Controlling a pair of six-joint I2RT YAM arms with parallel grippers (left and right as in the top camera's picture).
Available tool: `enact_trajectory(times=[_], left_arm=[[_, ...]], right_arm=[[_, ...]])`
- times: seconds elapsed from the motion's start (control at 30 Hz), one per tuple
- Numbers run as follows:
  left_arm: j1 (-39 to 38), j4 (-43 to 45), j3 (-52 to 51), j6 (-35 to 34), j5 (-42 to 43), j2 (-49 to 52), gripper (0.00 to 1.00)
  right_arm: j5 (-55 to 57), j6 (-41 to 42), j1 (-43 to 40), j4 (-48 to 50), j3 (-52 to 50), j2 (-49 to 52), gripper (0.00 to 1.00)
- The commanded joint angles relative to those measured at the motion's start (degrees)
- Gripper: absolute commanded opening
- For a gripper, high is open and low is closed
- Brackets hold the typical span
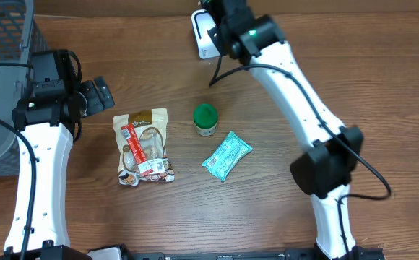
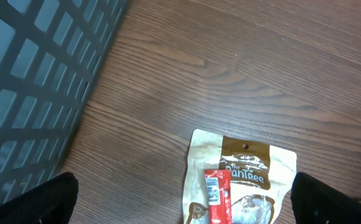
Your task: Scan the item barcode
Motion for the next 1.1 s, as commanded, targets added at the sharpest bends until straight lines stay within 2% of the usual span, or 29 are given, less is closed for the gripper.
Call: enact_trajectory(times=[0.0,0.13,0.43,0.67,0.93,1.07], left_arm=[[0.20,0.07,0.96,1.01,-0.26,-0.26,1.00],[0.20,0.07,0.96,1.01,-0.26,-0.26,1.00],[0.20,0.07,0.96,1.01,-0.28,-0.26,1.00],[0.20,0.07,0.96,1.01,-0.26,-0.26,1.00],[0.20,0.07,0.96,1.01,-0.26,-0.26,1.00],[0.20,0.07,0.96,1.01,-0.26,-0.26,1.00]], right_arm=[[6.97,-6.75,-0.42,4.24,1.05,4.13,0.04],[6.62,-11.54,-0.39,10.40,1.05,7.30,0.04],[6.60,-12.59,-0.39,20.79,-0.42,10.45,0.04],[5.60,-26.29,-0.44,23.65,-0.42,15.76,0.04],[6.71,-26.38,-0.44,25.22,-0.42,15.85,0.04],[14.60,-25.90,0.59,25.07,-0.33,14.64,0.04]])
